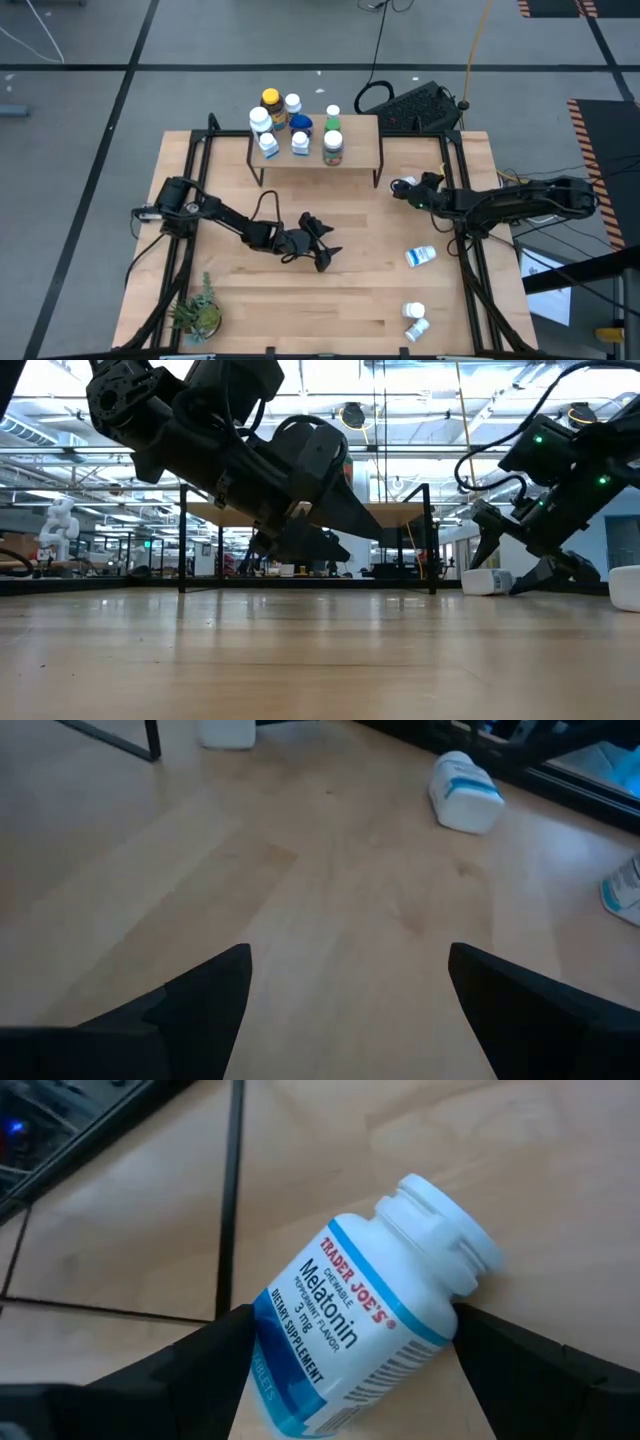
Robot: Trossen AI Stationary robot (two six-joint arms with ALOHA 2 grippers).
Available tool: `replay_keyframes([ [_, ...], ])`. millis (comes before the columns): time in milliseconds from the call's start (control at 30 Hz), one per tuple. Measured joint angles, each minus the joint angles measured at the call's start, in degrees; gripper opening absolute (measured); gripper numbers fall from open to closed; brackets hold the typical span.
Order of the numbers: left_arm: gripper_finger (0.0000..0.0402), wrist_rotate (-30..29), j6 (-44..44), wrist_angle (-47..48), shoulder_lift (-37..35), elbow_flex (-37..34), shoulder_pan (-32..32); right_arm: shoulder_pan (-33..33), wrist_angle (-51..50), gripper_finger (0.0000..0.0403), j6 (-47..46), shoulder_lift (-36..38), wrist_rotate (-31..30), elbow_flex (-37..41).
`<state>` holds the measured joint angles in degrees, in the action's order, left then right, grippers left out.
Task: Pick and place medicine bottles onto shelf by color
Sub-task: Put the white blue medicine bottle on the shelf
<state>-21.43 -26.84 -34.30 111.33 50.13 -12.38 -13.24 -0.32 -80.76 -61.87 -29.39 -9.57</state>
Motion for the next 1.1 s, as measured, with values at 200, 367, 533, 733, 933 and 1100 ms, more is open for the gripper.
replay_keyframes([
  [200,0.034,-0.7,1.55,-0.29,-0.02,0.0,1.84,1.24,2.58,0.0316,3.08,-0.04,-1.14,1.16],
  [367,0.034,-0.9,1.22,-0.27,-0.02,0.0,2.9,1.27,2.56,0.0279,3.3,-0.04,-2.04,1.16],
  [533,0.034,-0.9,1.22,-0.22,-0.02,0.0,2.99,1.28,2.54,0.0235,3.87,-0.04,-2.15,1.16],
  [733,0.034,-0.32,1.4,0.19,-0.02,0.0,2.86,2.7,2.6,0.0193,6.67,-0.02,-0.14,1.16],
  [933,0.034,0.37,2.02,0.28,-0.02,0.0,2.86,5.62,3.04,0.0172,6.78,0.0,-1.1,1.16],
  [1100,0.034,0.39,2.39,0.28,-0.02,0.0,2.86,8.56,5.68,0.0164,7.62,0.64,-1.84,1.23],
])
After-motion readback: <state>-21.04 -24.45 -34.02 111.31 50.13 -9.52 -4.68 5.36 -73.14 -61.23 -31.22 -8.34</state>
